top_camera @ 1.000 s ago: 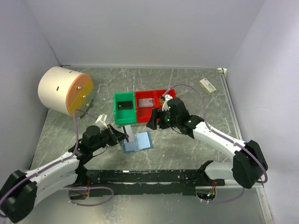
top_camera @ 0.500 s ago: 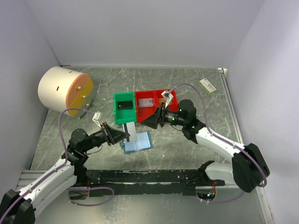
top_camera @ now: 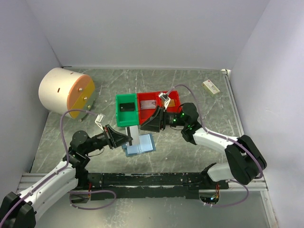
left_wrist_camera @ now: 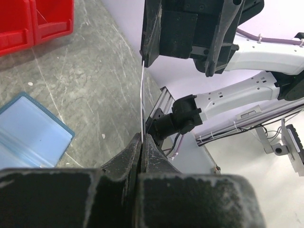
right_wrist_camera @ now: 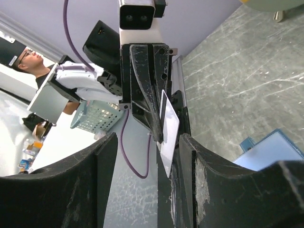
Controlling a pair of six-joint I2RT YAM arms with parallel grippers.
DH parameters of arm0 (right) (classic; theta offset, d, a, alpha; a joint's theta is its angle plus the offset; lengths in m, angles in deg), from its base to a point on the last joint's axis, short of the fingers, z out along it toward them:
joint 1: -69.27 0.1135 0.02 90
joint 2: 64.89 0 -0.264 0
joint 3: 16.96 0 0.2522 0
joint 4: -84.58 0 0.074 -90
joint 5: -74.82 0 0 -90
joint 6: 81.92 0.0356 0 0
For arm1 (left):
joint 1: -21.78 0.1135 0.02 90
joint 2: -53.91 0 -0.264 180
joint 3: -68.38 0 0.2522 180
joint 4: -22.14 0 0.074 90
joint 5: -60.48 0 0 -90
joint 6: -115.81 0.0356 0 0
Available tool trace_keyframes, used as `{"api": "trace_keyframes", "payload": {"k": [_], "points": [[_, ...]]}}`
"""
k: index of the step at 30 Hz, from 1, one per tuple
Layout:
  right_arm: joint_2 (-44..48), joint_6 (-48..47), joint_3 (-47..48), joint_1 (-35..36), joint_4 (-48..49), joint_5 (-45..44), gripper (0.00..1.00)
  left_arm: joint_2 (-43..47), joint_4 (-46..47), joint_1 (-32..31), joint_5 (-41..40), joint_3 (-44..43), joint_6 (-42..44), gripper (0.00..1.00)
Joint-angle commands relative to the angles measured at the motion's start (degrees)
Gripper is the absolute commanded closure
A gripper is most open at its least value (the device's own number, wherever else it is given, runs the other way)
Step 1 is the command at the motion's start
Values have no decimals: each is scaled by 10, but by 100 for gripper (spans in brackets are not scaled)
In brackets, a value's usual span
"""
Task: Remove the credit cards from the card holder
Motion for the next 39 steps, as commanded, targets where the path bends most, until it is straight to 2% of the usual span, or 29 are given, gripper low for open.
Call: {"api": "trace_keyframes", "payload": {"k": [1, 6, 11, 17, 26, 39], "points": [[-14, 8, -4, 13, 23, 14, 45, -11, 68, 5, 25, 0, -9, 93], [-27, -25, 14, 30, -20, 11, 45, -16, 115, 5, 30, 12, -32, 93], [-35, -27, 15, 45, -22, 12, 46, -1, 101, 5, 23, 14, -34, 93], [-45, 9, 5, 66, 25, 1, 61, 14, 94, 5, 18, 19, -40, 93], [-79, 65, 9, 70, 116, 8, 75, 13, 133, 5, 21, 43, -65, 93], [-93, 46, 18, 96, 95, -4, 81, 15, 173, 5, 12, 62, -85, 93]]}}
